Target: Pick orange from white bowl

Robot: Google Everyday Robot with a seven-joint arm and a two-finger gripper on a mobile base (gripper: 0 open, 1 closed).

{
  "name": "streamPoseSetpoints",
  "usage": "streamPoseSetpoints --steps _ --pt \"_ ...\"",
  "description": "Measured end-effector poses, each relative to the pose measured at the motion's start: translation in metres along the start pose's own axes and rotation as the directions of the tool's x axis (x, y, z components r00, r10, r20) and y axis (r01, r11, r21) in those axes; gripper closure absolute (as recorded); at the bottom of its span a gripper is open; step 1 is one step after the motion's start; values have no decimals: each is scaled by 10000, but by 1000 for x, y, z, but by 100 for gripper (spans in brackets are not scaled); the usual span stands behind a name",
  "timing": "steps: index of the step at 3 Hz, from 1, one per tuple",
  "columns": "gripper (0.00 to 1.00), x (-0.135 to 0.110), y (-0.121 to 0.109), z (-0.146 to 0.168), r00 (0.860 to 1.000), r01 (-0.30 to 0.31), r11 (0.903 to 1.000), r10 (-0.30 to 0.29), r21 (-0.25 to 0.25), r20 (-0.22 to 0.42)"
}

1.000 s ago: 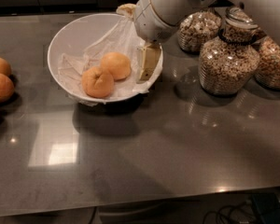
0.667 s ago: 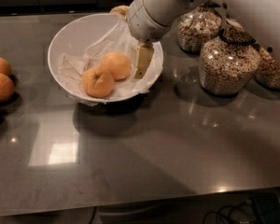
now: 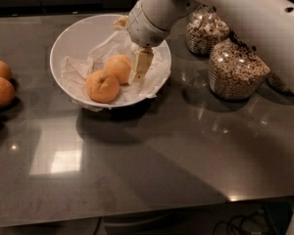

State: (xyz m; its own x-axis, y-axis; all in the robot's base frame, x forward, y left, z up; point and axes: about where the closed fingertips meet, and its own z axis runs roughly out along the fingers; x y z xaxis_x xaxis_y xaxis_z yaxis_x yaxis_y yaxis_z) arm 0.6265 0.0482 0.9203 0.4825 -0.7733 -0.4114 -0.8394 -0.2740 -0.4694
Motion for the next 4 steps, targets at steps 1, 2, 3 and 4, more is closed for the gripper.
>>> streamPoseSetpoints --steps 1,2,3,4 --pt "21 3 0 8 10000 -88 9998 88 -160 26" --pt "23 5 1 12 9999 -132 9997 133 -212 43" --pt "27 10 1 18 9998 -200 9994 202 -295 65" --pt "28 14 1 24 9996 -259 9989 263 -395 83"
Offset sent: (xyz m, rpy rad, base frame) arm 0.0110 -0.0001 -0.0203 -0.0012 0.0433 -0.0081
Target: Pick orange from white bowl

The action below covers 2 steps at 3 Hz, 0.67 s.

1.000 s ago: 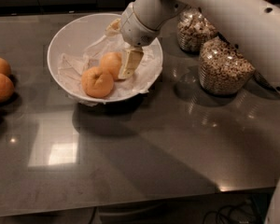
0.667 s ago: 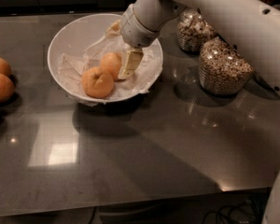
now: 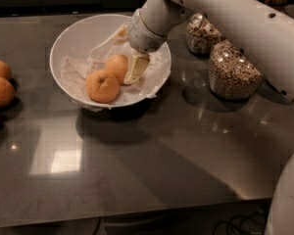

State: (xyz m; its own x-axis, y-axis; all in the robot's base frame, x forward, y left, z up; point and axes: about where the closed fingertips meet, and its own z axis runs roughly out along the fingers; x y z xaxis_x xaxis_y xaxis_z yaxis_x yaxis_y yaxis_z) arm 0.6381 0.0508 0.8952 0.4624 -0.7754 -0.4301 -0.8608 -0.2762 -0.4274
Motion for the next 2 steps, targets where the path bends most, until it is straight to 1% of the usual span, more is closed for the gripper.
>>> streamPoseSetpoints --steps 2 --pt "27 7 -3 20 10000 -7 9994 11 -357 98"
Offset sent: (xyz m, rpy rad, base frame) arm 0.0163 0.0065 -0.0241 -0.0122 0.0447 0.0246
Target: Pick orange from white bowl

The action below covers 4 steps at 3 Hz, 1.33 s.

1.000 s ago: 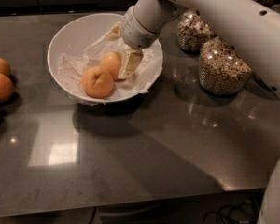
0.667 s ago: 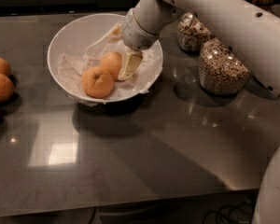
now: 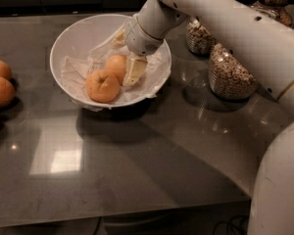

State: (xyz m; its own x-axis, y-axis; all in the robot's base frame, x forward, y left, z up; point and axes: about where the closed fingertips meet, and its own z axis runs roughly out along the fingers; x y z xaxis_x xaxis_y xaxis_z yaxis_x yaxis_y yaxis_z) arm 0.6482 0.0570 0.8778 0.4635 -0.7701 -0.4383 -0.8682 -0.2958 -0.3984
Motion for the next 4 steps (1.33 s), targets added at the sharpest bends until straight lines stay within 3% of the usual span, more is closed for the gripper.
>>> streamPoseSetpoints --steps 1,2,4 --pt "27 -1 -2 10 9999 99 9997 -97 -244 87" --pt "41 -2 -3 19 9997 192 9987 -184 -479 162" --pt "85 -3 -4 25 9994 264 9970 -249 -722 225"
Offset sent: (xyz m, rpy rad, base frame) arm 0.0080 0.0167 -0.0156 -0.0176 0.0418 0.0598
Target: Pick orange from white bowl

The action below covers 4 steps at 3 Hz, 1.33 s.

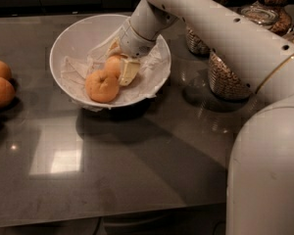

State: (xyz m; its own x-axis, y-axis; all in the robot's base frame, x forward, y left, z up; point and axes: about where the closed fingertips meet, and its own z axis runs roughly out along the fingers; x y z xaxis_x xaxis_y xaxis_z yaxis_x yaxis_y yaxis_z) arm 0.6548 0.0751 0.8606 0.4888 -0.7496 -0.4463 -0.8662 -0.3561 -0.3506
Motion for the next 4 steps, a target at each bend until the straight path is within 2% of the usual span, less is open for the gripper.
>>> streamPoseSetpoints --steps 1,3,4 --pt "100 0 0 0 10000 0 10000 0 0 0" --pt "100 -3 1 -9 10000 33 9999 -34 148 28" --pt "100 -10 1 -41 9998 142 9979 -131 630 -175"
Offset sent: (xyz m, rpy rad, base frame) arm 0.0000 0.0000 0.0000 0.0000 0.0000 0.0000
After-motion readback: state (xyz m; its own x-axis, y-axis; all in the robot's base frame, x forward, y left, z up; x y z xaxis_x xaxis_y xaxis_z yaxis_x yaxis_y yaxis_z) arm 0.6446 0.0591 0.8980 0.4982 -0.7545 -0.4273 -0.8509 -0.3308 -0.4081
